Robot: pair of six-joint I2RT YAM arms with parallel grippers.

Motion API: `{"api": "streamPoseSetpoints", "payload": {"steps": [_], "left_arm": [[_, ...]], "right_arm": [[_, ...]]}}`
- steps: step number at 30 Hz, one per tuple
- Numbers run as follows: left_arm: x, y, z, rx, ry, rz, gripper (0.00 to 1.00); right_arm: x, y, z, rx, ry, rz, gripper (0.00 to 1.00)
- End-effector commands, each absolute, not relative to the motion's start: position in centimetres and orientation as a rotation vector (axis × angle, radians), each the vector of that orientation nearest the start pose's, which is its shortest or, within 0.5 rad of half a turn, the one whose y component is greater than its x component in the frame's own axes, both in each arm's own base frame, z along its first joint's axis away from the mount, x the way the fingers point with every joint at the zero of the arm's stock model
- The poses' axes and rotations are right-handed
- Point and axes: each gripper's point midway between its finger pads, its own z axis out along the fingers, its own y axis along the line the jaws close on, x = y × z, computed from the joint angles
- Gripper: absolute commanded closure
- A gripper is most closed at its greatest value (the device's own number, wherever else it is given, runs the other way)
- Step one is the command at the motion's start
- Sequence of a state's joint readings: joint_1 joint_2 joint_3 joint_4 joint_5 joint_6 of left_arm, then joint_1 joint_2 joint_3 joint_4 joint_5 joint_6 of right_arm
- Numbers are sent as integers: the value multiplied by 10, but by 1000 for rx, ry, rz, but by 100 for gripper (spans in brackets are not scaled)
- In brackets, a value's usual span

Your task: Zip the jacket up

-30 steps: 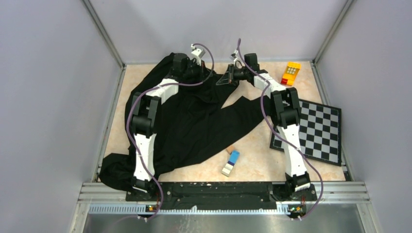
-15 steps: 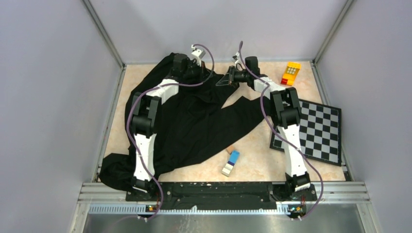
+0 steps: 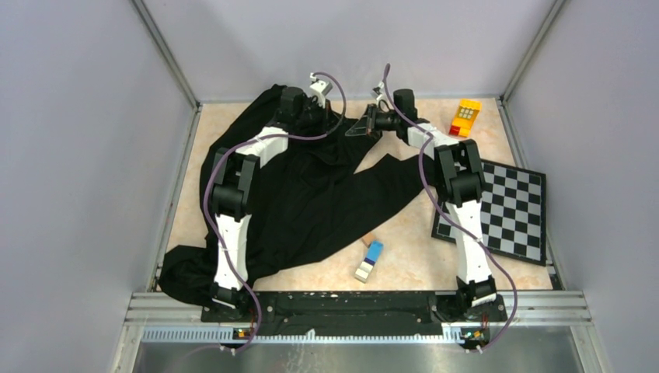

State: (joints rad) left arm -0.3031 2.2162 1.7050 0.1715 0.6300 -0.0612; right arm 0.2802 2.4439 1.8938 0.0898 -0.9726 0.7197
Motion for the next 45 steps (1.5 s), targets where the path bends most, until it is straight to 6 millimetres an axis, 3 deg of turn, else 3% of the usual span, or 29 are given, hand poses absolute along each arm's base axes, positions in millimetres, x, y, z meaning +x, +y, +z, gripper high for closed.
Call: {"api": "streamPoseSetpoints", "payload": {"steps": [1, 45], "left_arm": [[550, -284, 188, 678, 1726, -810, 100], [542, -285, 192, 714, 1708, -811, 100]], "right_arm": [[513, 318, 168, -307, 2051, 1582, 100], [528, 311, 140, -150, 2135, 1548, 100]]}}
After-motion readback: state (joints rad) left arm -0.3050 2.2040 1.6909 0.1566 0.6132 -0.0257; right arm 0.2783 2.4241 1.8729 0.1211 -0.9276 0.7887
